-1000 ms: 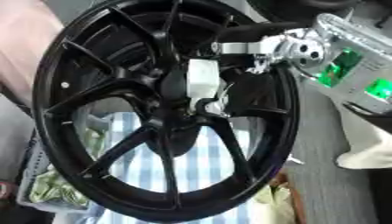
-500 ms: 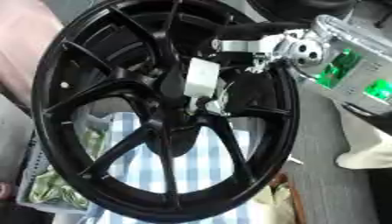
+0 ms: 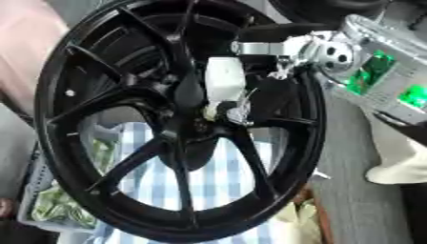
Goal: Pull the pin out of the wheel hub.
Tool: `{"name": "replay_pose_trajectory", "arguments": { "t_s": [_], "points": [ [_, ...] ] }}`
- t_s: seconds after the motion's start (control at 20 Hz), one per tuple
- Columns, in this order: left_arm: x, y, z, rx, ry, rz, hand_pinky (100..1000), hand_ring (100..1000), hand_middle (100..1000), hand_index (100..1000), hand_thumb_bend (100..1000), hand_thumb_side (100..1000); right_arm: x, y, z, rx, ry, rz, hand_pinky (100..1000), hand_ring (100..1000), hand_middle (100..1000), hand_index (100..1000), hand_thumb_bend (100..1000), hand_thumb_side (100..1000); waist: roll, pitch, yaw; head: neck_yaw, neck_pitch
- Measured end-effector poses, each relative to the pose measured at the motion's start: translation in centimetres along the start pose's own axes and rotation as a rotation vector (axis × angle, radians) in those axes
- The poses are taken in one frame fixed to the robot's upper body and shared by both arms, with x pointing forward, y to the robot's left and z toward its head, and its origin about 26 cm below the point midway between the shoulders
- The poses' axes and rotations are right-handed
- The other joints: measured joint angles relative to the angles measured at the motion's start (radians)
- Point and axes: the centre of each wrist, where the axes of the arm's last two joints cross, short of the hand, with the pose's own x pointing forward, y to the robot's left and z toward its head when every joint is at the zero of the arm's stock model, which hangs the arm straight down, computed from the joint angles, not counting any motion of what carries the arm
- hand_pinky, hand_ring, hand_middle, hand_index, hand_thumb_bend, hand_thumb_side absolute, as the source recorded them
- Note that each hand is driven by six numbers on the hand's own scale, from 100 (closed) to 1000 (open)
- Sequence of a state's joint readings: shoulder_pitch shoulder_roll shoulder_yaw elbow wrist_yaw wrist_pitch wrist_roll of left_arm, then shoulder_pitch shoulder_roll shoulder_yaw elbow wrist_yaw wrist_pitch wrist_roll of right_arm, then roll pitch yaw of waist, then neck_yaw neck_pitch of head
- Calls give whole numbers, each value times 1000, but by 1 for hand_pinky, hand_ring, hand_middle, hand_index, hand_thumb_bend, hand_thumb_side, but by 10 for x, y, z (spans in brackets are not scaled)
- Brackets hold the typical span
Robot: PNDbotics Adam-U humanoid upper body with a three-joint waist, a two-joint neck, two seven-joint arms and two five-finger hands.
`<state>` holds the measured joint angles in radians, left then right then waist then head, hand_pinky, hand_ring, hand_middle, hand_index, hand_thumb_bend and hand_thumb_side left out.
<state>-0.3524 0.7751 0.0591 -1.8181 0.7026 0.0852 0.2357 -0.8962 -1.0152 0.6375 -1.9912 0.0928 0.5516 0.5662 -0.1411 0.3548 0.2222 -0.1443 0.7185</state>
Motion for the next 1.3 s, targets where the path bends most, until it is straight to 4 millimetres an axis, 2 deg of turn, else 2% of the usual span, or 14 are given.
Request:
{"name": "replay_pose_trajectory", "arguments": {
  "t_s": [0.1, 0.35, 0.6, 1.3],
  "points": [
    [0, 0, 0, 0, 0, 0, 794, 759, 642, 709, 127, 813, 0, -1, 0, -7, -1, -9, 829, 834, 428, 665, 100, 106, 0, 0, -1, 0, 0],
    [0, 0, 0, -2, -2, 0, 795, 759, 643, 709, 126, 812, 0, -2, 1, -21, -8, -23, 819, 808, 397, 635, 100, 101, 0, -3, -4, 0, 0],
    [0, 0, 0, -2, -2, 0, 796, 759, 644, 710, 128, 808, -4, -6, 5, -51, -14, -47, 814, 793, 388, 627, 100, 100, 0, -19, -9, 0, 0],
    [-1, 2, 0, 3, 1, 1, 797, 761, 645, 710, 137, 794, -34, -14, 31, -89, 46, -116, 818, 792, 392, 633, 100, 100, -4, -67, -26, 20, -9]
  ]
}}
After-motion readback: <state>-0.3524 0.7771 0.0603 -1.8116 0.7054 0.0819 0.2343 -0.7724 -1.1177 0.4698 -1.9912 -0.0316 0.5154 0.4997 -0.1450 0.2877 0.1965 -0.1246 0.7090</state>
